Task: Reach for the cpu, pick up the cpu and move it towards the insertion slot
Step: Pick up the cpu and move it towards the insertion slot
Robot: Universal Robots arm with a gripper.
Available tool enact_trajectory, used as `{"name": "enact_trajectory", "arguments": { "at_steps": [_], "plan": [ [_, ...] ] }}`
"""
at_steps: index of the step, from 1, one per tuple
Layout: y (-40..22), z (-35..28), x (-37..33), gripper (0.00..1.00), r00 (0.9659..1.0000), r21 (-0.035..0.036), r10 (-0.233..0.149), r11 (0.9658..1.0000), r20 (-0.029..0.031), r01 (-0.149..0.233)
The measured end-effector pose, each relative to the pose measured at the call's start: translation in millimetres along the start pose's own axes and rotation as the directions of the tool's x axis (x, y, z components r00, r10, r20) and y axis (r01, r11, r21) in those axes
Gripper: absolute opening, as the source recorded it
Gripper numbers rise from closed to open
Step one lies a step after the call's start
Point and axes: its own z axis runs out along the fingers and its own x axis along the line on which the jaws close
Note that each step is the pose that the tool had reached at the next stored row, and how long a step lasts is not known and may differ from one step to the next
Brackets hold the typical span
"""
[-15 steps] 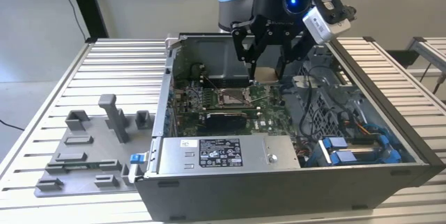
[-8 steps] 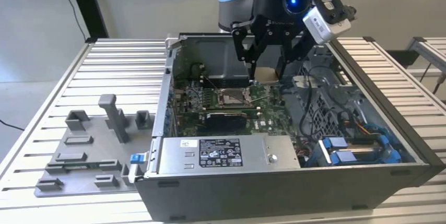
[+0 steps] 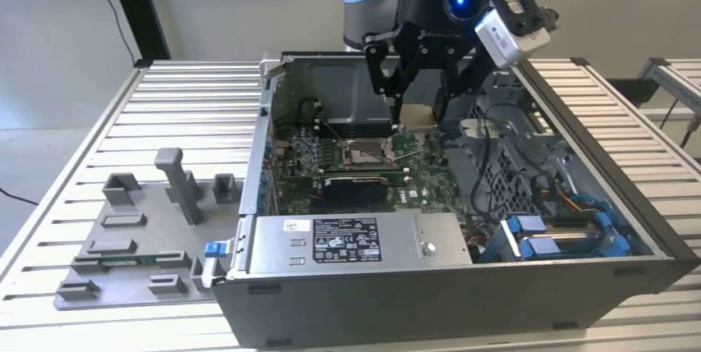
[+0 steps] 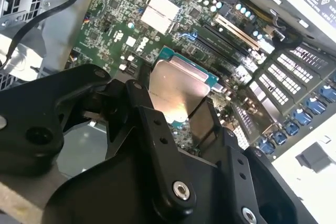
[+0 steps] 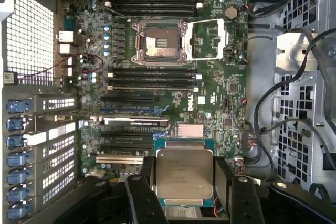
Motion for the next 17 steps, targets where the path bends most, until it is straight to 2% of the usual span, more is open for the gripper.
{"name": "enact_trajectory", "arguments": {
  "at_steps": [12,17],
  "plan": [
    [22.9,1.6,0.2,0.00,1.0000,0.0000,0.000,1.0000,0.0000,0.000],
    [25.3,1.8,0.2,0.00,1.0000,0.0000,0.000,1.0000,0.0000,0.000]
  ]
}}
